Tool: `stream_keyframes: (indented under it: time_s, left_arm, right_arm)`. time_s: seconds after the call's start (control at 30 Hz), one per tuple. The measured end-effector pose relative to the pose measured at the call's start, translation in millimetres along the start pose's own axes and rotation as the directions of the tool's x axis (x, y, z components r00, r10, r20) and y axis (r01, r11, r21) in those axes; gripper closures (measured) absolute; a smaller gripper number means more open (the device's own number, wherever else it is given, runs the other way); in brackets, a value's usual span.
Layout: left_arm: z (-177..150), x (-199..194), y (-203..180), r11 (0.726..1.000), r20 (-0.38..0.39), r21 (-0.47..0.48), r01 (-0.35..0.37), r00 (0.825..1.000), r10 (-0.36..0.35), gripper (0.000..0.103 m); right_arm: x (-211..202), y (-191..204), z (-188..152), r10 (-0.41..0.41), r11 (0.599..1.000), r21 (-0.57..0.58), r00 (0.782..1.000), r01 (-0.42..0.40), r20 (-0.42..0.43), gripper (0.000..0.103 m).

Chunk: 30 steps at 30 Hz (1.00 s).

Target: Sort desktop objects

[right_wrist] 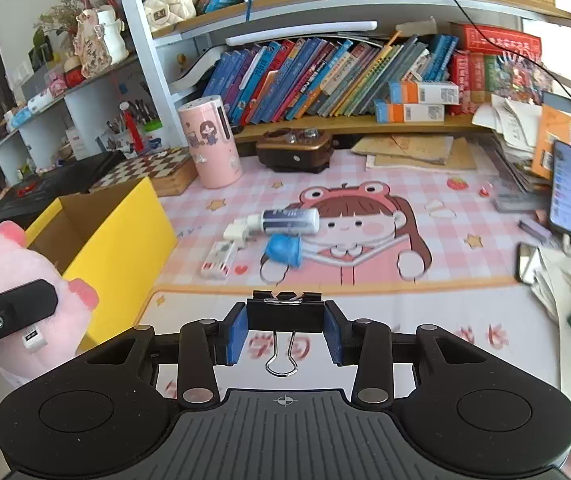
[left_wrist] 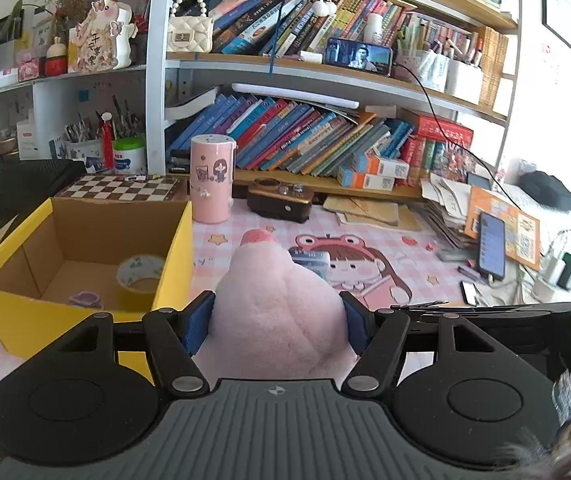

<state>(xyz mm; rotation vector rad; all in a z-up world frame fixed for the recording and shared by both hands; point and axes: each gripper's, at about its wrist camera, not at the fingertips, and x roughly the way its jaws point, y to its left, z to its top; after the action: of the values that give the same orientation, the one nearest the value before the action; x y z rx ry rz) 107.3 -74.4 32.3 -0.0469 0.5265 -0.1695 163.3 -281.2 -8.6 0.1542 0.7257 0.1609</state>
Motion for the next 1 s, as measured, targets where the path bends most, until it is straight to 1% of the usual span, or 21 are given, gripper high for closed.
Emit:
stream_keyframes:
  time_s: [0.23,0.4,0.57,0.77,1.0]
  left_arm:
    - [-15.3,-21.0,26.8,0.998,-0.019,0.011,0.057,0.998,-0.057,0.040]
    - [-29.5,-35.6,45.2,0.995,-0.044,0.001,0.099,0.994,-0.099,0.040]
    - [-42.3,-55.4,59.1,0.991,-0.043,0.010,0.131,0.991,-0.130,0.040]
    - [-55.6,-75.1,82.7,0.992,-0.051,-0.009,0.122,0.991,-0.123,0.040]
    - [-65.7,-90.4,106.2,0.994,-0.056,-0.039,0.103,0.993,-0.105,0.040]
  right_arm:
    - [-26.3,32.9,-27.4,-0.028,0.999,0.022,1.000,0.028,0.001,0.064]
    - [-45.6,57.4,-47.5,-0.048,0.998,0.027,0.999,0.048,0.003,0.064]
    - [-62.6,83.0,-68.9,-0.067,0.998,0.022,0.998,0.067,-0.005,0.064]
    - [-73.0,106.1,-87.9,-0.077,0.997,0.031,0.997,0.077,-0.023,0.064]
    - [-78.7,133.8,-100.5,-0.059,0.998,0.003,0.997,0.059,-0.040,0.064]
